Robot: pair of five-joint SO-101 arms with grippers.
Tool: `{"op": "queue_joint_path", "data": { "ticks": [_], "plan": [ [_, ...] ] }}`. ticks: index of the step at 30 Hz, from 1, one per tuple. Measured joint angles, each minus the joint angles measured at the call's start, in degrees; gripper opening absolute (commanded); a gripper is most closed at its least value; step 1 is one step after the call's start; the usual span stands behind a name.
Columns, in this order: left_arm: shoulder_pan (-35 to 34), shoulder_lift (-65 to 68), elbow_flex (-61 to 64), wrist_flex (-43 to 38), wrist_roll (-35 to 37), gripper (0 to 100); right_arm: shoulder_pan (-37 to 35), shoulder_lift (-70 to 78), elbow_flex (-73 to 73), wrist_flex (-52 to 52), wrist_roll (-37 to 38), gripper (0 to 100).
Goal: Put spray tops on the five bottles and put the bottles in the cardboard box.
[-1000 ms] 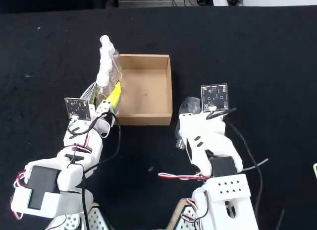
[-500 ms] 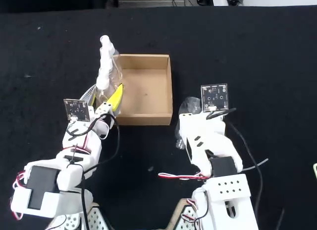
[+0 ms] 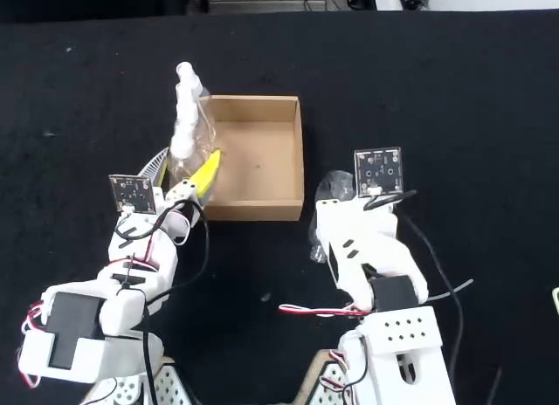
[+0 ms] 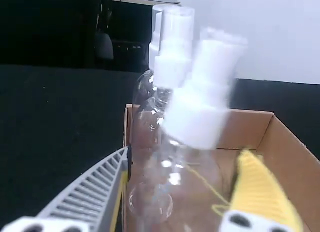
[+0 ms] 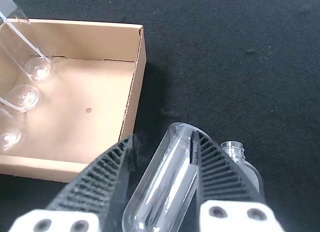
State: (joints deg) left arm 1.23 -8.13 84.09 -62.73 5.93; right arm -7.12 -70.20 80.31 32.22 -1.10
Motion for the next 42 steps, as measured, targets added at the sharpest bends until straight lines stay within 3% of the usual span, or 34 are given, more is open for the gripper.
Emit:
{"op": "queue_joint_path", "data": {
  "ticks": [16,23,31,42],
  "plan": [
    [-0.1,-0.5,0.0,-0.3,0.0,36,0.0,0.0,0.0,0.0,0.0,16.2],
    [-0.1,-11.2,5.5,1.0,0.0,36,0.0,0.0,0.0,0.0,0.0,16.2],
    [-0.1,-29.6,7.8,23.1,0.0,36,0.0,0.0,0.0,0.0,0.0,16.2],
    [-0.5,-60.1,7.8,67.2,0.0,36,0.0,0.0,0.0,0.1,0.0,16.2]
  ]
}}
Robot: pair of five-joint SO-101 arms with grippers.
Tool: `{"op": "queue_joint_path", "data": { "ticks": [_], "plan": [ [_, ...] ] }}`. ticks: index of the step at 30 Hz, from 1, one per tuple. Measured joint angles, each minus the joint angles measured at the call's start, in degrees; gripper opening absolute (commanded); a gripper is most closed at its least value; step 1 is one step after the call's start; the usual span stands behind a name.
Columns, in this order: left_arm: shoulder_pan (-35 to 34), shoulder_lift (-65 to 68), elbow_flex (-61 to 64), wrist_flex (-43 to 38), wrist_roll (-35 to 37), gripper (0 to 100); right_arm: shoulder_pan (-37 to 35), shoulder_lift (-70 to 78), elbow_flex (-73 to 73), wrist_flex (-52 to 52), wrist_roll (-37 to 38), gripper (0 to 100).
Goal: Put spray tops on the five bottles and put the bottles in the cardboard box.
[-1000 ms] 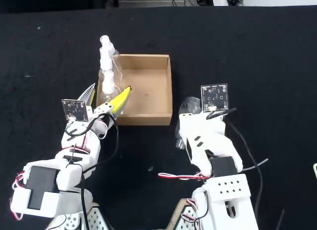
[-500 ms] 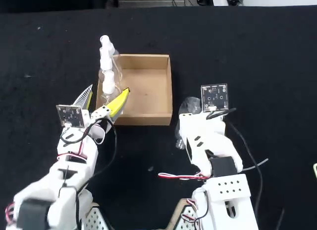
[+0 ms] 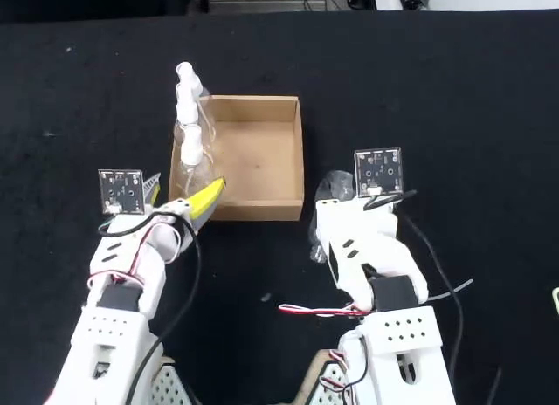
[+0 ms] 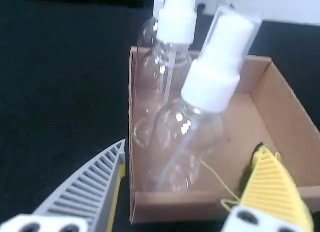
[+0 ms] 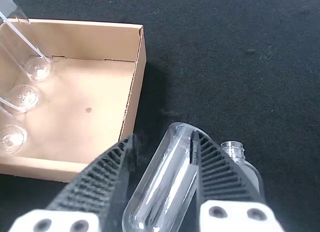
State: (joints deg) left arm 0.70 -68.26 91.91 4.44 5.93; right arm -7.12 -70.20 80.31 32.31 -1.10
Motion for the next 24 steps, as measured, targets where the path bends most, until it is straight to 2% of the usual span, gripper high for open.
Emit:
{"op": "queue_joint_path", "data": {
  "ticks": [6,13,17,20,22,24],
  "plan": [
    [0.0,-13.6,0.0,15.4,0.0,36,0.2,0.0,-5.1,7.5,3.2,16.2],
    [0.1,-25.1,0.1,36.2,0.0,36,5.7,0.0,-14.9,18.0,4.7,16.0],
    [0.1,-29.8,0.1,41.8,-0.6,36,6.0,0.0,-20.5,22.7,7.0,16.2],
    [0.0,-33.3,0.1,45.5,-5.5,36,6.0,1.6,-25.5,25.4,7.6,16.2],
    [0.1,-35.2,0.1,48.2,-9.0,36,6.0,6.9,-29.8,26.9,8.6,16.2],
    [0.1,-35.6,0.1,50.5,-10.3,36,6.0,12.9,-34.0,28.3,13.3,16.2]
  ]
}}
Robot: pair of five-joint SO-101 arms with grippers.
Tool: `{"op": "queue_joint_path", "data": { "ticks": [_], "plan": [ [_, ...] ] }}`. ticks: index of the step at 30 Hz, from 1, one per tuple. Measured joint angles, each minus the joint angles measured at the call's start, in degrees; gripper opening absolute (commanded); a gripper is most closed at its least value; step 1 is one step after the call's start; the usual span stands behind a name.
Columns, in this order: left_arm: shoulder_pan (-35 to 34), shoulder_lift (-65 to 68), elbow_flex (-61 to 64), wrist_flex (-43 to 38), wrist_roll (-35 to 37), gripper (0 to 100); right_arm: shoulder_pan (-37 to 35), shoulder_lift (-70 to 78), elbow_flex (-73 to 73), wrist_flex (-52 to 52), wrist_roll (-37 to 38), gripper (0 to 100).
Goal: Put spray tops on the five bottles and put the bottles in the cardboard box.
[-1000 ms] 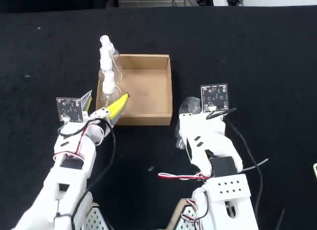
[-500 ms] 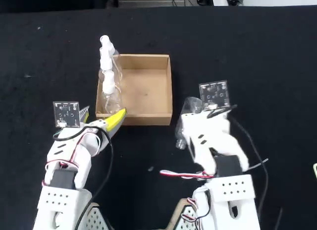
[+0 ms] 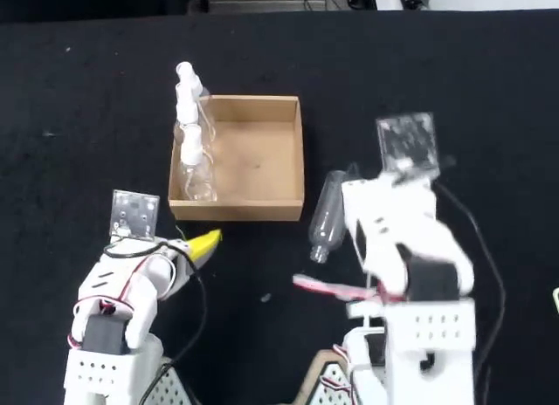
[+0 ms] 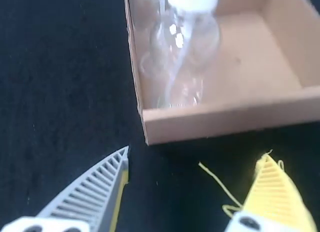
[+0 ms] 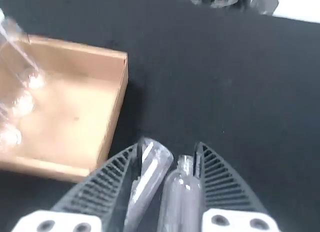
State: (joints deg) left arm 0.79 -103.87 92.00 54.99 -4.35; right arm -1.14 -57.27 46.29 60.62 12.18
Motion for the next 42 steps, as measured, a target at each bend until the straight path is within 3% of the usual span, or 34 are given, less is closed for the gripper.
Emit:
{"op": "queue_joint_path", "data": {
  "ticks": [10,16,21,26,31,35,39,42],
  "plan": [
    [0.0,-0.2,0.0,2.0,-0.4,36,0.1,30.8,-20.5,13.5,36.9,17.3],
    [-0.1,-0.2,0.4,2.0,-0.4,36,-1.9,37.3,-20.7,15.8,59.2,42.6],
    [-3.1,-0.2,0.4,2.0,-0.4,36,-2.0,40.5,-20.7,16.1,71.8,43.3],
    [-5.8,-0.2,0.4,2.0,-0.4,36,-1.9,43.8,-19.0,17.5,89.3,43.3],
    [-6.0,-0.2,0.4,2.0,-0.4,33,-1.9,47.3,-19.0,17.5,95.9,43.3],
    [-6.0,-0.2,0.4,2.0,-0.4,28,-1.9,51.0,-19.0,17.5,96.9,39.5],
    [-6.0,-0.2,0.4,2.0,-0.4,27,-1.9,53.5,-19.0,17.0,96.9,32.2],
    [-6.1,-0.2,0.4,2.0,-0.4,27,-1.9,55.6,-19.1,15.6,96.9,32.7]
  ]
}}
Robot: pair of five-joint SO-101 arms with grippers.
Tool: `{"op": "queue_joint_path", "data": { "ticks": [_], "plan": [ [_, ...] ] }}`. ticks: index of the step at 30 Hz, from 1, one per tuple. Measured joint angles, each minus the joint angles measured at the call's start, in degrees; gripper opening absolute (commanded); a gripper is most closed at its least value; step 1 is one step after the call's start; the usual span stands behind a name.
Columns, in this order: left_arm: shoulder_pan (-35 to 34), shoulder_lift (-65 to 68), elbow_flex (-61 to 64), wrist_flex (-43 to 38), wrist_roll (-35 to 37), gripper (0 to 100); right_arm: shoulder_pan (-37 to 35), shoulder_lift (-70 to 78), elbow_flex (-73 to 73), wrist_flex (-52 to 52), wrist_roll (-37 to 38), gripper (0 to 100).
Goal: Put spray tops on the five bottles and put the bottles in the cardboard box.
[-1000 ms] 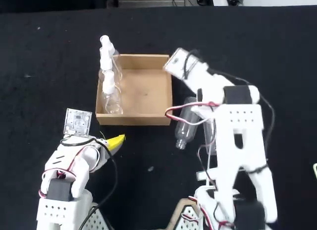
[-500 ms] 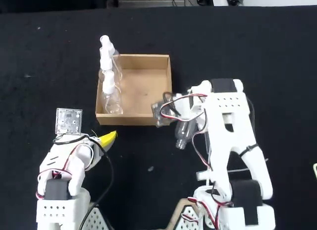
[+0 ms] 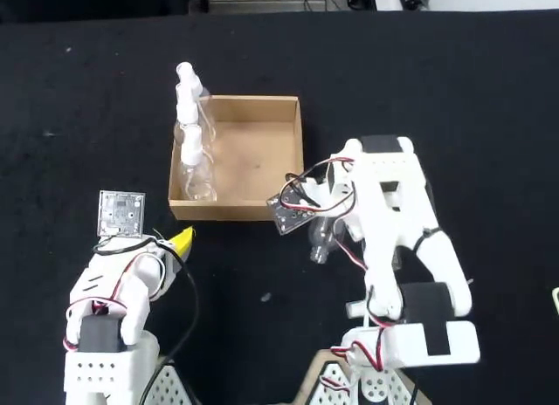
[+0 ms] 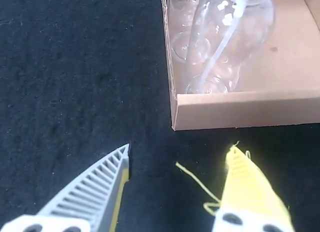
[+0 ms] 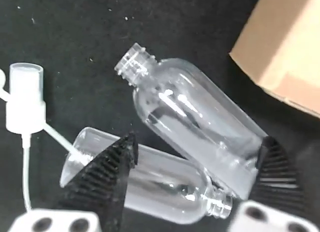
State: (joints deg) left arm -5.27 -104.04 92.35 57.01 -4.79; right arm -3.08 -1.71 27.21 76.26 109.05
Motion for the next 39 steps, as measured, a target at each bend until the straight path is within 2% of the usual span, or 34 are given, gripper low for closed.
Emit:
{"op": "queue_joint_path", "data": {
  "ticks": [11,14,18,29,35,39],
  "plan": [
    [0.0,0.0,0.0,0.0,0.0,27,-1.2,6.9,0.0,-2.5,0.0,32.4],
    [0.0,0.0,0.0,0.0,-0.1,27,-1.1,7.3,0.0,-2.9,-0.5,24.9],
    [0.0,0.0,0.0,0.0,-0.4,27,-2.1,7.3,0.0,-2.9,-4.7,12.4],
    [0.0,0.0,0.0,0.0,-0.4,27,-5.4,4.0,-2.3,-2.2,-20.2,2.2],
    [-0.4,0.0,0.0,0.0,-0.4,27,-5.4,-8.9,-5.7,10.5,-22.3,1.8],
    [-0.4,0.0,0.0,0.0,-0.4,27,-4.7,-17.4,-11.0,14.8,-32.3,1.8]
  ]
}}
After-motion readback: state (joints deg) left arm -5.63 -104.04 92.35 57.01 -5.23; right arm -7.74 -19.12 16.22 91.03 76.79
